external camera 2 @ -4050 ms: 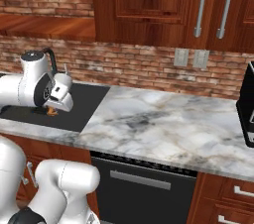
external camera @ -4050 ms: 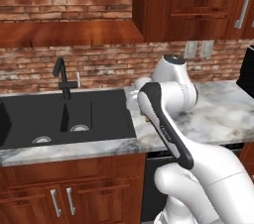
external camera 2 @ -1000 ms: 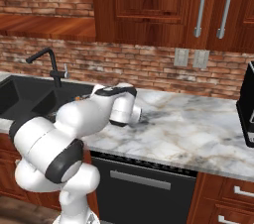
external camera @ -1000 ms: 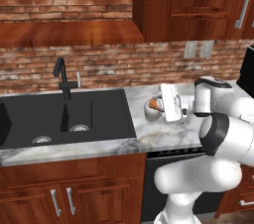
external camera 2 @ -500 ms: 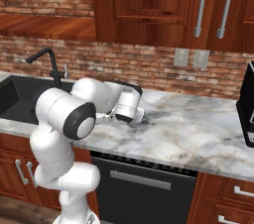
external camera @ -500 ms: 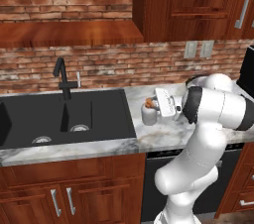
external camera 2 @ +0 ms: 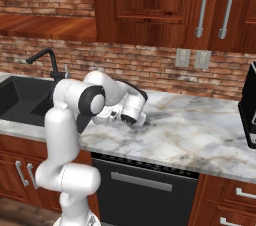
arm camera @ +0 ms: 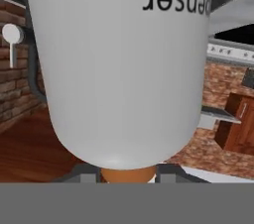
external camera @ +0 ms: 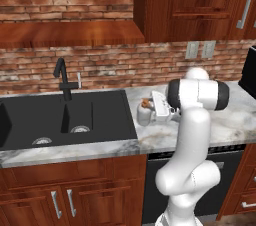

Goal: Restock the sink supplies by placing the sponge and soap dispenser on the counter and next to the sink. Make sure the soap dispenser is upright.

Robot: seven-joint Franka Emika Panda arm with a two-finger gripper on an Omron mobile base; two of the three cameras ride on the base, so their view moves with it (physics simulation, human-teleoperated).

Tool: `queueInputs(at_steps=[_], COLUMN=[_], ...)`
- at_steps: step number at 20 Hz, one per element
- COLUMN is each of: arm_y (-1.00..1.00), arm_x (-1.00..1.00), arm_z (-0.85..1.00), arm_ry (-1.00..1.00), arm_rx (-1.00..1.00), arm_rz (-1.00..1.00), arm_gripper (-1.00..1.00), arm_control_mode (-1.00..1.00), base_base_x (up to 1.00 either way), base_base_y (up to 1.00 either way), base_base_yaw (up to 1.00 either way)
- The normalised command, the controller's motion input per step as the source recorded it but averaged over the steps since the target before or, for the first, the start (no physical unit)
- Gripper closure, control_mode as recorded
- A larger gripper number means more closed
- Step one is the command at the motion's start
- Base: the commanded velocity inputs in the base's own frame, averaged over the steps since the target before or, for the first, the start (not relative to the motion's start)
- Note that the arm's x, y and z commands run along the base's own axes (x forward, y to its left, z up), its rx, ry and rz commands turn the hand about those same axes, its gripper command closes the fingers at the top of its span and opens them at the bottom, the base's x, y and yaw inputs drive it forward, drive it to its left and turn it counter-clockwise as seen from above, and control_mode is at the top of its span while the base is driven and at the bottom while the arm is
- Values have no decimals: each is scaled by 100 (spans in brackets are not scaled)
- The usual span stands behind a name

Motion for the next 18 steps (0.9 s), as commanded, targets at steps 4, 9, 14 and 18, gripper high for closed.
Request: queueInputs(at_steps=[4,9,14,18], arm_y=[0,0,0,7], arm_x=[42,37,45,45], arm_z=[-57,-26,-42,-47], arm_ry=[0,0,0,0], arm_rx=[1,0,-7,-6], arm_rz=[1,0,0,0], arm_gripper=[100,100,100,100], arm_control_mode=[-100,-100,-100,-100], base_base_x=[0,0,0,0], base_base_y=[0,0,0,0], base_base_yaw=[0,0,0,0])
